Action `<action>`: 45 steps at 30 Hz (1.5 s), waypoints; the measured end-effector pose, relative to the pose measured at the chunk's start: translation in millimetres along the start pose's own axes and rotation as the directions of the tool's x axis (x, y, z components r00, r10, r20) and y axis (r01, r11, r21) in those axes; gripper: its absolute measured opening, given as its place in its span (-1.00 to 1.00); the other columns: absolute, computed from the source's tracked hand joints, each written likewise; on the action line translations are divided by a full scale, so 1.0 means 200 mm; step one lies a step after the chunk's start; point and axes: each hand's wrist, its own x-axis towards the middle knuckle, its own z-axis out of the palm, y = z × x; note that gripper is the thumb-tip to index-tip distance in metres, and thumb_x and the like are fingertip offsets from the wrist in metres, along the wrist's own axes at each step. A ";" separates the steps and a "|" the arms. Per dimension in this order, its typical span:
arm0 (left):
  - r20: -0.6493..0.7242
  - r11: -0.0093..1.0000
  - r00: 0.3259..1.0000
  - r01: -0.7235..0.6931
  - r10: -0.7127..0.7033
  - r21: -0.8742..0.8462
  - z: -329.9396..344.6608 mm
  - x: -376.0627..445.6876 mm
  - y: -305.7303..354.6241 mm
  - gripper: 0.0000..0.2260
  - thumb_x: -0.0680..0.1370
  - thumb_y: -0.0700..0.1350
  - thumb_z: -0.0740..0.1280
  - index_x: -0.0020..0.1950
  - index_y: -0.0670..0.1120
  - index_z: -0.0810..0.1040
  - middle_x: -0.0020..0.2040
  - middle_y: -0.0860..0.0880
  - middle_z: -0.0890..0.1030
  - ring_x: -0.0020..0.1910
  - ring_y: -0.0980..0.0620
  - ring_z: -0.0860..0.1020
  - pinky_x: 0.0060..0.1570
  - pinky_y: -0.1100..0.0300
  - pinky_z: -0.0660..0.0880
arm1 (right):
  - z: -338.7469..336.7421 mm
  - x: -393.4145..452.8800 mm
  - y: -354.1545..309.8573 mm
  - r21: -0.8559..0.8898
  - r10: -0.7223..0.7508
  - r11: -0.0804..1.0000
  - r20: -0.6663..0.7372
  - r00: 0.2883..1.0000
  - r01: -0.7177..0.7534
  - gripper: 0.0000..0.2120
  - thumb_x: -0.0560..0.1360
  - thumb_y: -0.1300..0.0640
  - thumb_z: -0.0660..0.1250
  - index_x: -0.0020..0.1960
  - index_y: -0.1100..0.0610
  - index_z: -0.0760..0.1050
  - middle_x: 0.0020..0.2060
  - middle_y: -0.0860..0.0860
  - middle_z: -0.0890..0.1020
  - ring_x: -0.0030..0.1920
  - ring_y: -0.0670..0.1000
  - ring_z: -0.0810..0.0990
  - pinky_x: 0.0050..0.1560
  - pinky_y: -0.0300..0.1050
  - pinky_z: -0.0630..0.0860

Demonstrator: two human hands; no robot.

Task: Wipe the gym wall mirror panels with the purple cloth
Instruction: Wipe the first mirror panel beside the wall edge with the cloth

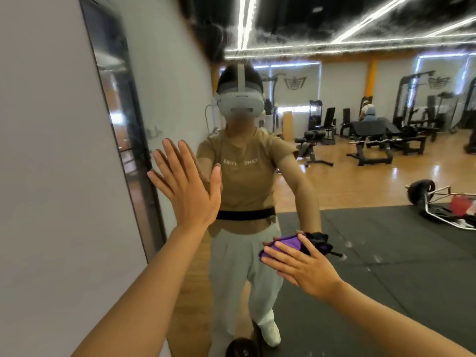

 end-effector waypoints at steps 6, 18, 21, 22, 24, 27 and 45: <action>-0.033 0.999 0.999 -0.019 0.021 0.049 0.02 -0.01 -0.01 -0.20 0.64 0.36 0.01 0.64 -0.21 -0.04 0.62 -0.32 0.02 0.59 -0.39 -0.02 0.46 -0.46 -0.07 | -0.19 0.43 0.53 0.085 0.219 0.974 -0.140 0.966 -0.209 -0.50 0.73 -0.12 -0.06 0.65 -0.07 0.02 0.62 -0.02 0.09 0.63 0.03 -0.01 0.56 0.22 -0.10; -0.055 0.961 0.968 -0.235 0.245 0.142 0.06 -0.05 -0.03 -0.46 0.72 0.19 0.02 0.65 0.00 0.05 0.64 -0.15 0.02 0.61 -0.16 -0.08 0.46 -0.44 -0.08 | -0.24 0.52 0.69 0.156 0.524 0.851 -0.198 0.829 -0.501 -0.46 0.73 -0.11 -0.03 0.65 0.02 0.03 0.62 0.05 0.14 0.61 0.11 0.08 0.53 0.31 0.01; -0.062 0.967 0.967 -0.242 0.246 0.075 0.07 -0.08 0.05 -0.53 0.75 0.07 -0.04 0.65 -0.04 0.08 0.64 -0.19 0.06 0.62 -0.19 -0.04 0.53 -0.29 -0.12 | -0.14 0.26 0.44 0.160 0.425 0.901 -0.141 0.894 -0.403 -0.45 0.72 -0.12 0.00 0.66 0.01 0.02 0.64 0.04 0.08 0.62 0.12 0.06 0.55 0.34 -0.03; -0.061 0.974 0.973 -0.218 0.222 0.054 0.07 -0.09 0.07 -0.53 0.74 0.03 -0.04 0.65 -0.05 0.08 0.64 -0.21 0.07 0.62 -0.22 -0.02 0.53 -0.27 -0.14 | -0.11 0.17 0.37 0.153 0.393 0.915 -0.121 0.912 -0.374 -0.45 0.72 -0.13 0.00 0.66 0.00 0.02 0.64 0.03 0.05 0.63 0.11 0.04 0.55 0.34 -0.04; -0.055 0.984 0.983 -0.175 0.176 0.020 0.07 -0.10 0.11 -0.52 0.72 0.00 -0.03 0.65 -0.08 0.08 0.64 -0.22 0.06 0.61 -0.25 -0.01 0.53 -0.26 -0.16 | -0.05 -0.01 0.24 0.108 0.326 0.942 -0.078 0.942 -0.317 -0.46 0.73 -0.13 -0.04 0.66 -0.02 -0.01 0.65 0.01 0.00 0.63 0.10 -0.01 0.56 0.34 -0.07; -0.054 0.990 0.989 -0.138 0.138 0.008 0.07 -0.11 0.14 -0.48 0.71 0.05 0.00 0.65 -0.11 0.08 0.63 -0.26 0.06 0.61 -0.28 -0.01 0.52 -0.28 -0.17 | 0.00 -0.20 0.15 0.023 0.229 0.973 0.002 0.973 -0.229 -0.48 0.74 -0.11 -0.10 0.67 -0.03 -0.04 0.65 0.00 -0.03 0.64 0.09 -0.05 0.57 0.31 -0.11; -0.049 0.981 0.986 -0.166 0.162 -0.099 0.13 -0.17 0.34 -0.53 0.72 -0.06 -0.02 0.64 -0.12 0.11 0.64 -0.22 0.06 0.62 -0.27 0.00 0.56 -0.24 -0.11 | -0.34 0.46 1.24 0.114 0.509 0.860 -0.108 0.854 -0.498 -0.45 0.73 -0.17 -0.13 0.65 0.03 0.03 0.61 0.07 0.18 0.61 0.14 0.09 0.54 0.27 -0.06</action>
